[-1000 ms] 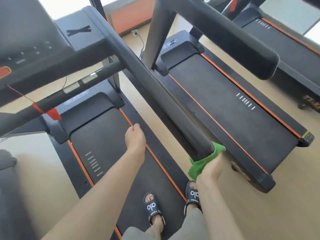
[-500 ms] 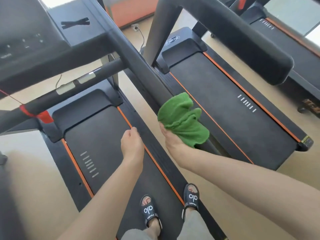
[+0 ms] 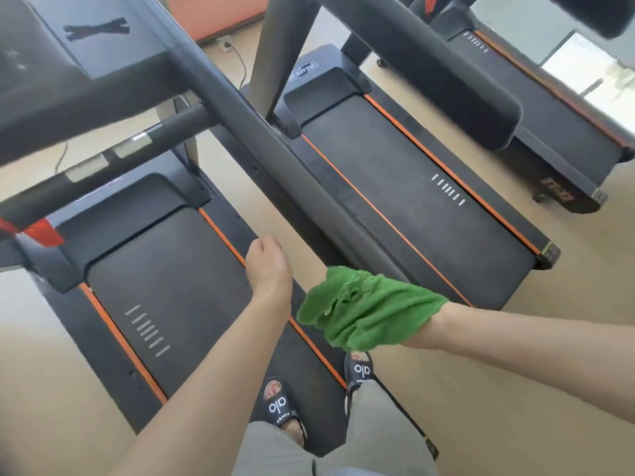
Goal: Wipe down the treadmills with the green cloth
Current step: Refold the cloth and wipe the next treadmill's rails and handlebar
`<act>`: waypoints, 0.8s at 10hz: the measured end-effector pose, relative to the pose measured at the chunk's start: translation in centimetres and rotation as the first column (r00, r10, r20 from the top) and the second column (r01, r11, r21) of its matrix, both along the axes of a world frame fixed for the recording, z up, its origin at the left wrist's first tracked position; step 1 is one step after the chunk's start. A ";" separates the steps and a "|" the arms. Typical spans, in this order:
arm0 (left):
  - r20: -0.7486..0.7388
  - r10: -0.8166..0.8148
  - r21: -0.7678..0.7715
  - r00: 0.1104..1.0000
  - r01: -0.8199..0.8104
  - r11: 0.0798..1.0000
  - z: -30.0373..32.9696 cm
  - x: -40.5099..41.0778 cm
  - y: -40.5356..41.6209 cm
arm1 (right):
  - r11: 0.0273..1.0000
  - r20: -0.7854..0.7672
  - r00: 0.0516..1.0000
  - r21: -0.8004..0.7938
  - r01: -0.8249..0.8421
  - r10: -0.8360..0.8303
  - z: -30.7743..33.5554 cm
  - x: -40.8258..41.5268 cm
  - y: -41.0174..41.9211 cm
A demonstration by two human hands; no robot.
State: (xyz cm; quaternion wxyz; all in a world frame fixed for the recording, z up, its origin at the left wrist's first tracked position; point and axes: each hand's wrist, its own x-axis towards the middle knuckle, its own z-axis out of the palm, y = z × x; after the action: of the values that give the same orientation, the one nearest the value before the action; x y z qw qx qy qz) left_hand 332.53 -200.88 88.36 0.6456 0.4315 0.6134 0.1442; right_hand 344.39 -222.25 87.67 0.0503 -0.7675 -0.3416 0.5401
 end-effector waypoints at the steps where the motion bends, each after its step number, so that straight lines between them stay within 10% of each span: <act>1: 0.018 -0.120 0.095 0.993 0.118 0.988 2.5 1.9 -2.3 | 0.991 0.161 0.985 0.099 -0.085 0.069 -1.0 2.8 -4.6; 2: 0.041 -0.245 0.215 0.969 0.231 0.949 4.4 3.1 -4.0 | 0.916 0.363 0.899 0.391 0.093 -0.246 1.1 1.8 -2.6; 3: 0.028 -0.353 0.384 0.935 0.315 0.868 5.5 4.7 -5.0 | 0.545 0.245 0.654 0.782 0.303 -0.716 4.4 1.3 3.6; 4: 0.035 -0.514 0.484 0.857 0.435 0.759 7.0 6.4 -5.9 | -0.110 -0.496 0.181 0.502 0.858 -0.849 5.5 4.1 3.9; 6: 0.142 -0.797 0.117 0.586 0.790 0.602 10.4 12.0 -9.2 | 0.100 -0.893 0.027 -0.021 0.995 -0.449 11.7 8.9 -2.4; 8: 0.279 -0.745 0.153 0.606 0.737 0.658 13.4 17.6 -14.4 | 0.071 -0.896 0.134 0.114 0.991 -0.423 14.3 14.1 -7.6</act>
State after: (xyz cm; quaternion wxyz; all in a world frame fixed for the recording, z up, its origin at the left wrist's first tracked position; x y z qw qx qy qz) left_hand 350.12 -215.26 101.73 0.7321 0.6242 0.2657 -0.0615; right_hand 358.44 -229.86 101.95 0.7583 -0.4668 0.0091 0.4549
